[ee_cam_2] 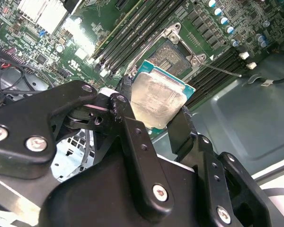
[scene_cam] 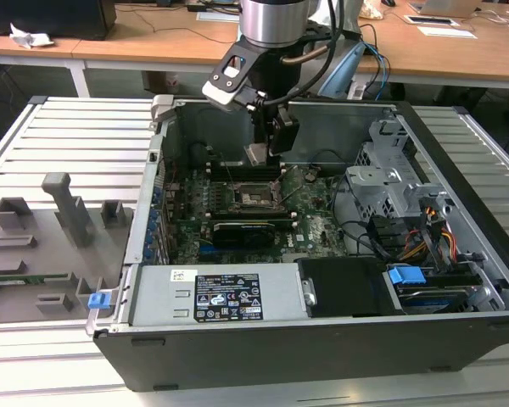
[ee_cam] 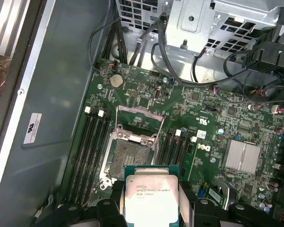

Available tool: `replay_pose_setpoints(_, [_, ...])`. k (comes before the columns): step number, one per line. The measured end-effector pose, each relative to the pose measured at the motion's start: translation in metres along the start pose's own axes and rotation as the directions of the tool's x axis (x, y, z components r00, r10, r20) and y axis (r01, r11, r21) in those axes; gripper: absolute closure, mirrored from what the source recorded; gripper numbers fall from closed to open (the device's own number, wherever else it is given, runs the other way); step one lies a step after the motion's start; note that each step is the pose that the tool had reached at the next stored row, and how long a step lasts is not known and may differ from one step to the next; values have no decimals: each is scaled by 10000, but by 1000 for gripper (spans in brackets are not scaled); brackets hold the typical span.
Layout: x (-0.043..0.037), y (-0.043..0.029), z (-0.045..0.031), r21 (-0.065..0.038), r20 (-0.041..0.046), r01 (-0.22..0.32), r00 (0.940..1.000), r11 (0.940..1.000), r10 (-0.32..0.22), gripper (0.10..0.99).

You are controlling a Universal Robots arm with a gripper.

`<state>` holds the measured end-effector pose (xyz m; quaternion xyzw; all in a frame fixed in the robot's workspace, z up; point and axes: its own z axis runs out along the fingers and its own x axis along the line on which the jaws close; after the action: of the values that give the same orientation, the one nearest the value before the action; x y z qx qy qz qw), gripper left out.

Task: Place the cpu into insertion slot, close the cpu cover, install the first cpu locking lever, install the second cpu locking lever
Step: 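Place the cpu into insertion slot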

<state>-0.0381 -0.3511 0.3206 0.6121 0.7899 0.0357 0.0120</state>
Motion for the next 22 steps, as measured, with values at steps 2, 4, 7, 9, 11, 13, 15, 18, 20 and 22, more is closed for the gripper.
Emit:
replay_pose_setpoints(2, [0, 0, 6, 0, 0, -1, 10000, 10000, 1, 545])
replay_pose_setpoints(4, [0, -1, 14, 1, 1, -4, 10000, 10000, 4, 545])
replay_pose_setpoints(7, [-1, -2, 25, 1, 1, -6, 10000, 10000, 6, 545])
replay_pose_setpoints(9, [-1, -2, 31, 0, 0, -8, 10000, 10000, 8, 545])
replay_pose_setpoints(11, [-1, -3, 37, -1, 0, -9, 10000, 10000, 9, 545])
replay_pose_setpoints(13, [-1, -3, 45, 1, 1, -12, 10000, 10000, 12, 545])
replay_pose_setpoints(15, [-1, -4, 52, 0, 1, -16, 10000, 10000, 16, 545])
replay_pose_setpoints(18, [-2, -5, 66, 1, 2, -23, 10000, 10000, 23, 545])
replay_pose_setpoints(20, [-2, -5, 72, 0, 2, -26, 10000, 10000, 26, 545])
replay_pose_setpoints(22, [-2, -6, 80, -2, 1, -32, 10000, 10000, 32, 545])
